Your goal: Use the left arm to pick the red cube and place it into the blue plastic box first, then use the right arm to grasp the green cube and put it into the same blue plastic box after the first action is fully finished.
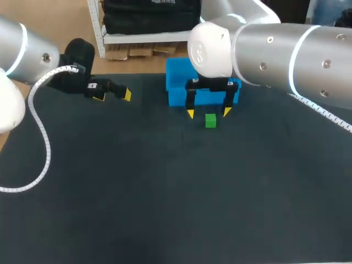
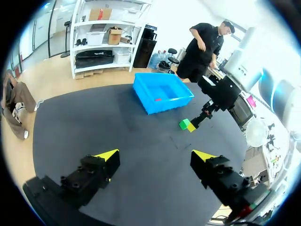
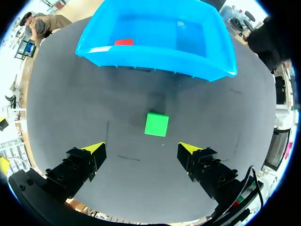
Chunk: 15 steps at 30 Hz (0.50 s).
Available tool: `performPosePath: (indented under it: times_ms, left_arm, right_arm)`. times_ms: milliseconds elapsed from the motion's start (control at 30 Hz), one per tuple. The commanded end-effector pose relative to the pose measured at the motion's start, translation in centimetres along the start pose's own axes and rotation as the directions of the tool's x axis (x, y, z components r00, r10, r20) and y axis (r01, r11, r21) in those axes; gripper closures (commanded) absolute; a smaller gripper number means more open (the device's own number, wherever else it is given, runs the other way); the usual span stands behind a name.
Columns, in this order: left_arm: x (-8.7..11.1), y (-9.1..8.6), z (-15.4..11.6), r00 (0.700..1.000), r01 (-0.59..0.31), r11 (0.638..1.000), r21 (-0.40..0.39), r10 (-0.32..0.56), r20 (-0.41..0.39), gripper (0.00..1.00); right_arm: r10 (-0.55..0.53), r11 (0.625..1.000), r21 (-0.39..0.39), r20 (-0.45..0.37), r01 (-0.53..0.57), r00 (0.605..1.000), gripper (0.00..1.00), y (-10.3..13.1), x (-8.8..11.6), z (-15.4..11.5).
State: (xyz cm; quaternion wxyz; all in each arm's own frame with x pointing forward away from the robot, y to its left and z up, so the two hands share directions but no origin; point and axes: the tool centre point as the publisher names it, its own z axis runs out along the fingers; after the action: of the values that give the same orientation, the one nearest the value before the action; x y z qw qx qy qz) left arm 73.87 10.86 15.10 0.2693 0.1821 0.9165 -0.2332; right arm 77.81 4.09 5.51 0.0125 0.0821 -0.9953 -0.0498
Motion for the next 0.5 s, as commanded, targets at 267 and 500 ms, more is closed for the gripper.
performPosePath:
  times_ms: [267, 500]
  left_arm:
    - [0.1, 0.1, -0.1, 1.0, -0.003, 1.0, 0.007, 0.003, 0.005, 0.0]
    - [0.1, 0.1, -0.1, 1.0, -0.003, 1.0, 0.007, 0.003, 0.005, 0.0]
  right_arm:
    - [-0.021, 1.0, -0.008, 0.009, 0.021, 1.0, 0.0, 0.4, -0.4, 1.7]
    - [-0.024, 1.0, -0.007, 0.01, 0.024, 1.0, 0.0, -0.1, -0.8, 2.8]
